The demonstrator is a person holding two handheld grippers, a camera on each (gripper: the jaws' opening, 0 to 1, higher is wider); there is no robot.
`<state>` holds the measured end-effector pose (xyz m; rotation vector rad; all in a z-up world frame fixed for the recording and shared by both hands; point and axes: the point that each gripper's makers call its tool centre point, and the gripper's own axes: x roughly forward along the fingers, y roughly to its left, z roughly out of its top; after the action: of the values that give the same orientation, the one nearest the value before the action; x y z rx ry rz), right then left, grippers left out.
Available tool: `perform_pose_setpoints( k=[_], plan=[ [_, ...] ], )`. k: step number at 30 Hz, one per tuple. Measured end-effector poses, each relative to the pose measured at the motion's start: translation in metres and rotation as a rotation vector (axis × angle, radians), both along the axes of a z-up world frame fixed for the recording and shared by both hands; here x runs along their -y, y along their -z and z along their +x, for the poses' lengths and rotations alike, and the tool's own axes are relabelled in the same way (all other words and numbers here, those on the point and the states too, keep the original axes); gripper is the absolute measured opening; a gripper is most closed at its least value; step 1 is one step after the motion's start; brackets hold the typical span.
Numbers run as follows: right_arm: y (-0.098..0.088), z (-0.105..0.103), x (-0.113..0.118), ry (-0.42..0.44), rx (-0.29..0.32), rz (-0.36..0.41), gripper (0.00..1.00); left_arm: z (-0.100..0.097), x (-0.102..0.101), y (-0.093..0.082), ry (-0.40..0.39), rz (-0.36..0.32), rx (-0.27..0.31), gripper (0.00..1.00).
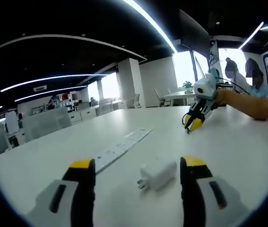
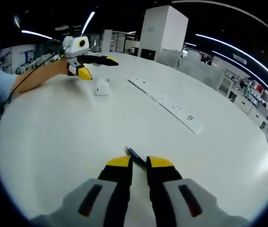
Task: Plug the desk Type‑C cable into the charger adapter.
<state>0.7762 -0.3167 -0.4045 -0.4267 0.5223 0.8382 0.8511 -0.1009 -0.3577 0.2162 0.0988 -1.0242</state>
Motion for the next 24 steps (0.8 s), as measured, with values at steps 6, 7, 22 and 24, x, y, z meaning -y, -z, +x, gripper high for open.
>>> perform_pose_setpoints(
  k=[6, 7, 22, 24],
  plan=[
    [0.003, 0.003, -0.002, 0.006, 0.001, -0.031, 0.12, -0.009, 0.011, 0.013, 0.057, 0.076, 0.01, 0.71],
    [0.004, 0.006, -0.002, 0.007, 0.0, -0.032, 0.12, -0.01, 0.012, 0.013, 0.063, 0.078, 0.013, 0.69],
    [0.009, 0.012, -0.005, 0.015, -0.004, -0.023, 0.12, -0.016, 0.023, 0.025, 0.088, 0.139, 0.024, 0.56],
    [0.009, 0.013, -0.006, 0.017, -0.006, -0.019, 0.12, -0.02, 0.025, 0.024, 0.108, 0.154, 0.058, 0.55]
  ],
)
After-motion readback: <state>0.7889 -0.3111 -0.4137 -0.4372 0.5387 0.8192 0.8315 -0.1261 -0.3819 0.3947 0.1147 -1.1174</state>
